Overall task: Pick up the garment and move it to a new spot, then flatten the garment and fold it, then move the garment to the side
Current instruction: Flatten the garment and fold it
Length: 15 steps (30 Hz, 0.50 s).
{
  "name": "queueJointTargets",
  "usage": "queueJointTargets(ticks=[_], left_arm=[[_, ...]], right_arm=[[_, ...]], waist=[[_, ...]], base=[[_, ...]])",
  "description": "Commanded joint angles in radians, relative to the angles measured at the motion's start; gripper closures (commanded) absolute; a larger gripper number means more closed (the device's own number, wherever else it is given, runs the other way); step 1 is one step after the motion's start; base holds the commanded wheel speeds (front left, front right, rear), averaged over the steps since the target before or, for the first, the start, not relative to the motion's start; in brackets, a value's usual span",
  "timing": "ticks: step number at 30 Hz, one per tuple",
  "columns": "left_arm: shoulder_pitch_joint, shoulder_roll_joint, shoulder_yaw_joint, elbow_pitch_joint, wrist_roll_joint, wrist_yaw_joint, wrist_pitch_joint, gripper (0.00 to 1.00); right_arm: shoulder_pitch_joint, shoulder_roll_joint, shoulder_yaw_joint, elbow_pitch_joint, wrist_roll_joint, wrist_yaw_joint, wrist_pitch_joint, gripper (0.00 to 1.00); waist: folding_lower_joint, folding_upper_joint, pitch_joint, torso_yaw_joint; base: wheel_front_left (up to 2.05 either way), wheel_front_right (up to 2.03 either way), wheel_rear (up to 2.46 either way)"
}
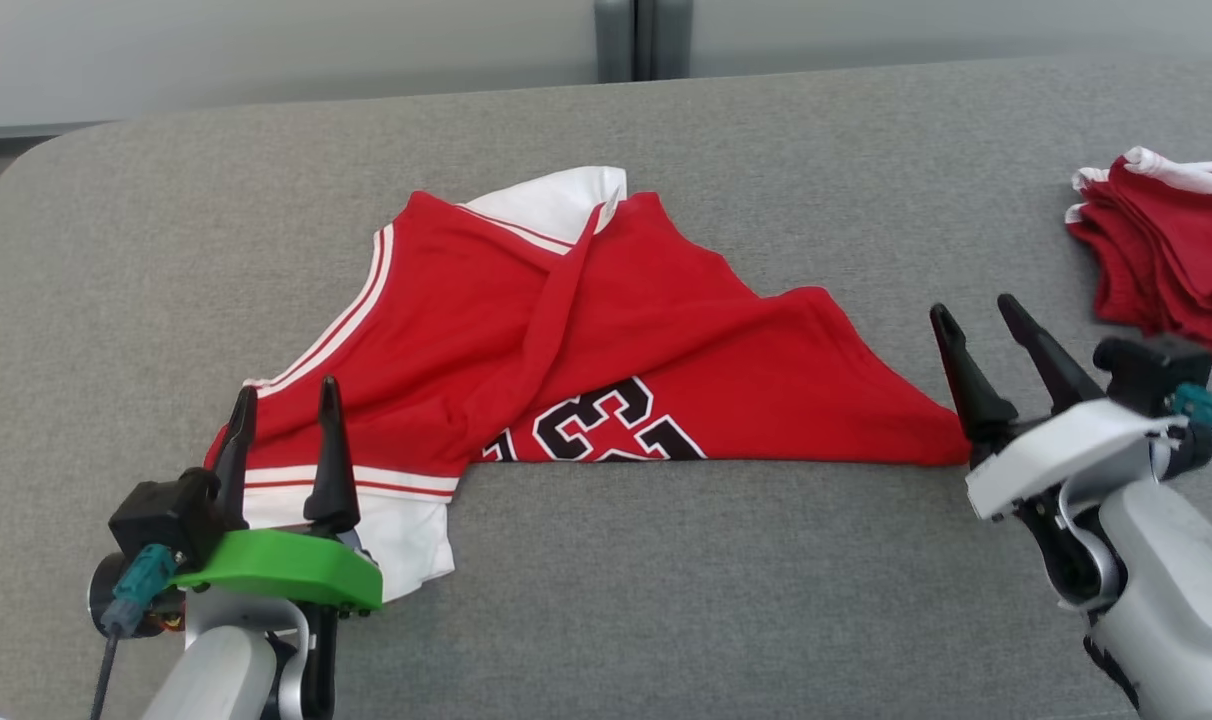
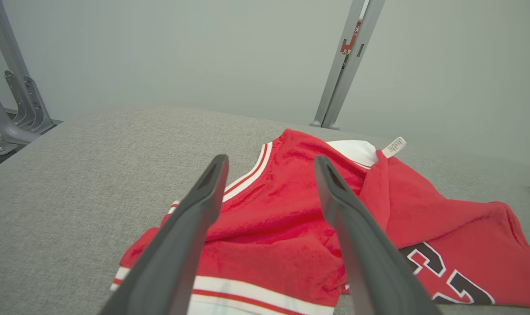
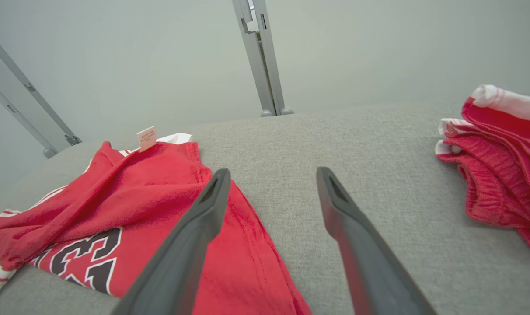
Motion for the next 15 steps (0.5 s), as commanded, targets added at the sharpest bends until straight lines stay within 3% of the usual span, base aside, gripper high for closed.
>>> queueJointTargets(ticks=[1, 6, 15], left_arm=[[0.007, -0.018, 0.010, 0.007, 0.024, -0.016, 0.001, 0.00], [-0.012, -0.090, 0.028, 0.036, 0.082, -0.066, 0.000, 0.00], [-0.054, -0.212, 0.050, 0.106, 0.166, -0.157, 0.000, 0.00]], right_arm=[[-0.045, -0.008, 0.011, 0.000, 0.008, -0.001, 0.012, 0.00], [-0.198, -0.003, 0.061, 0.036, 0.107, -0.001, 0.068, 0.00], [-0.468, -0.048, 0.163, 0.253, 0.278, -0.001, 0.203, 0.00]], waist=[[0.0000, -0.0001, 0.027, 0.046], [0.0000, -0.0001, 0.072, 0.116], [0.0000, -0.0001, 0.176, 0.272]], base=[[0.00, 0.00, 0.00], [0.00, 0.00, 0.00], [0.00, 0.00, 0.00]])
